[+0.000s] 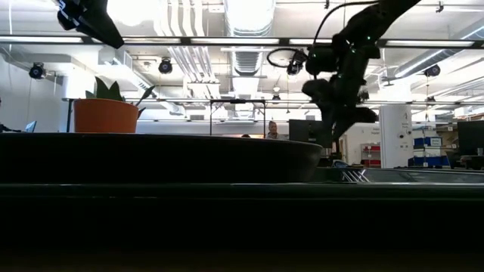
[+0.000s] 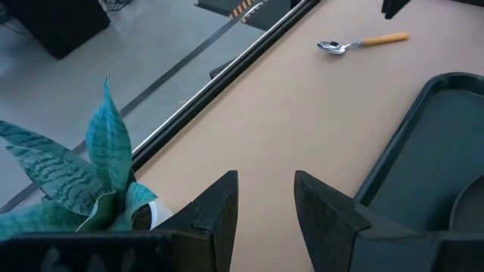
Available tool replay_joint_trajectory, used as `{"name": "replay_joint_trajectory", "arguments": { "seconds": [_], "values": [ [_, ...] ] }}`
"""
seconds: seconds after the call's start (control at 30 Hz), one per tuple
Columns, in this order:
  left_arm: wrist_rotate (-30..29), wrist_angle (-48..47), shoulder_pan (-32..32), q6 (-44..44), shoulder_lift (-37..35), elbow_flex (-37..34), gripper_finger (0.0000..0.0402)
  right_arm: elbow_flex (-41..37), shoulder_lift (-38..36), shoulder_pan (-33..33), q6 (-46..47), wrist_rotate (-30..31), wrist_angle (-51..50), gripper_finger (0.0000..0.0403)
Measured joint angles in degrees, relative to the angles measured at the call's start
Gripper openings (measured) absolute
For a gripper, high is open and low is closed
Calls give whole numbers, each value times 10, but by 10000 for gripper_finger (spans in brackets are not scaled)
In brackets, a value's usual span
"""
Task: Pick and place plate/cup/fork/spoon on tray
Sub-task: Put the yellow spoon on the black serving tray to the right side of the black plate
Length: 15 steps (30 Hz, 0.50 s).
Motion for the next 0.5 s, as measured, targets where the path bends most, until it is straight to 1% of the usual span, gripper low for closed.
{"name": "replay_joint_trajectory", "arguments": {
  "seconds": [0.17,0.3,0.5],
  "values": [
    [0,0,0,0,2,0,112,-29,0,0,0,1,0,149],
    [0,0,0,0,6,0,112,-48,0,0,0,15,1,161],
    [0,1,0,-14,8,0,112,-75,0,0,-3,20,6,169]
  ]
}}
